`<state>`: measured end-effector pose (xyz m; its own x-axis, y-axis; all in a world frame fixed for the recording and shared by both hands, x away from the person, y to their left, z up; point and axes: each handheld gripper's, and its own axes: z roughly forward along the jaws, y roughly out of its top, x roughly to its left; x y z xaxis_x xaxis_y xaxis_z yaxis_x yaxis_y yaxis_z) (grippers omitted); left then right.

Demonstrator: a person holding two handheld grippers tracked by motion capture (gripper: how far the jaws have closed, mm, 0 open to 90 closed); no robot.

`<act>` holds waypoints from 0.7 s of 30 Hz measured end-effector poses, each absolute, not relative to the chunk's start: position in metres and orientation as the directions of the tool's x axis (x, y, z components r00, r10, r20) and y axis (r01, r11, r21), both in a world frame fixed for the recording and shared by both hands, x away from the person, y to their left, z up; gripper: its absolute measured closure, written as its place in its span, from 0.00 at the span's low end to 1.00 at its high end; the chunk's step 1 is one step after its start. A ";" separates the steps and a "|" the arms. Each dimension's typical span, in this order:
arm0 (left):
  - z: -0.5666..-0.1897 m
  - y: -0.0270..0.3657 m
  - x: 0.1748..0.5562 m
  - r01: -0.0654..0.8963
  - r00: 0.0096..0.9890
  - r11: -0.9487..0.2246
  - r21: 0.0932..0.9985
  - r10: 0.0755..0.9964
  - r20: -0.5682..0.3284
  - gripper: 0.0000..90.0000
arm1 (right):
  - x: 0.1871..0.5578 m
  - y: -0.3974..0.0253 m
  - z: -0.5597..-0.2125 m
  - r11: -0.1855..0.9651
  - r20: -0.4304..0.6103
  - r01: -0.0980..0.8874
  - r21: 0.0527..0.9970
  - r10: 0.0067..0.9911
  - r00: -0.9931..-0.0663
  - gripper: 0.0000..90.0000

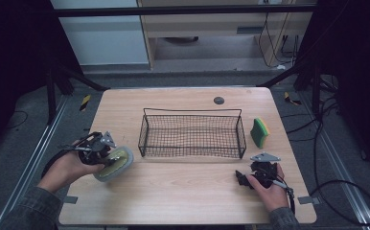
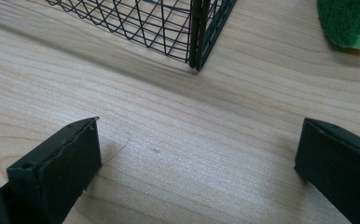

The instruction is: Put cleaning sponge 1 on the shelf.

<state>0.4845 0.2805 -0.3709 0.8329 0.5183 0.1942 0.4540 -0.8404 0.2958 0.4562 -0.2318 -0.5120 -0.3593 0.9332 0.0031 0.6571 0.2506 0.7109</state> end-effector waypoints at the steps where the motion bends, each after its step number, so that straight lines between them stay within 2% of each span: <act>1: -0.371 0.280 0.485 0.454 0.833 -0.840 0.296 0.518 0.194 0.79 | 0.456 -0.232 -0.512 0.251 0.002 0.656 0.712 0.933 -0.360 0.01; 11: -0.349 0.276 0.490 0.417 0.834 -0.852 0.315 0.497 0.239 0.79 | 0.452 -0.238 -0.513 0.234 -0.010 0.650 0.723 0.944 -0.329 0.01; 21: -0.319 0.262 0.513 0.397 0.809 -0.859 0.324 0.494 0.318 0.79 | 0.445 -0.257 -0.513 0.221 0.002 0.654 0.724 0.947 -0.322 0.01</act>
